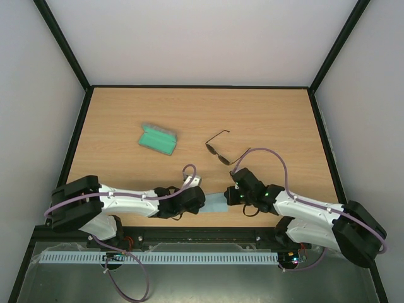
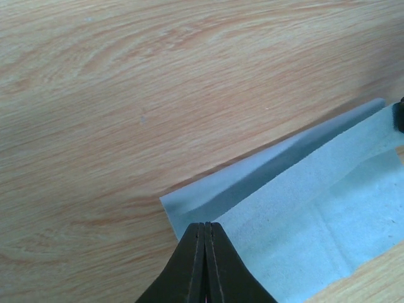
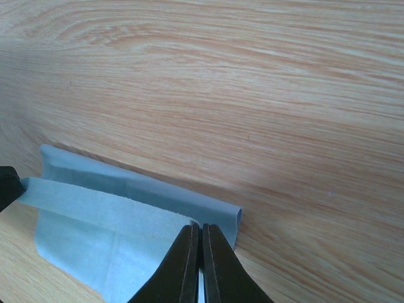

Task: Organize the sunglasses
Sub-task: Fold the glasses cleaning cloth at the center of the board.

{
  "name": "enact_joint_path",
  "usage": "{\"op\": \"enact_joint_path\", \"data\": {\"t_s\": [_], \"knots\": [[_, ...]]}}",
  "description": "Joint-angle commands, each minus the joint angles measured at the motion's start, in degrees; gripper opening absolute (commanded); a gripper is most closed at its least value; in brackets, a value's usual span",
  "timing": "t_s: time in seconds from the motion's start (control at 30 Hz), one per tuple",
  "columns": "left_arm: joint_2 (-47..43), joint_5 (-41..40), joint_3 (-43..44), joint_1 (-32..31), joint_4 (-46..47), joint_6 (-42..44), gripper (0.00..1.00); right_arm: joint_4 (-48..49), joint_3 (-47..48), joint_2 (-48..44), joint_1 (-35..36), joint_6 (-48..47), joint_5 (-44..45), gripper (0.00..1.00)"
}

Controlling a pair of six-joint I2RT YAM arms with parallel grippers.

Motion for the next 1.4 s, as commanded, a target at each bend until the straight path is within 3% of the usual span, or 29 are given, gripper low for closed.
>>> {"op": "enact_joint_path", "data": {"t_s": [0.0, 1.37], "knots": [[0.53, -0.88, -0.38, -1.71, -1.14, -1.60, 0.02, -3.29, -1.43, -1.79, 1.51, 1.64, 1.16, 0.04], [-0.53, -3.21, -0.20, -6.22, -4.72, -6.15, 0.02, -5.00, -4.95, -8.56, 5.41, 5.97, 0.24, 0.05]]}}
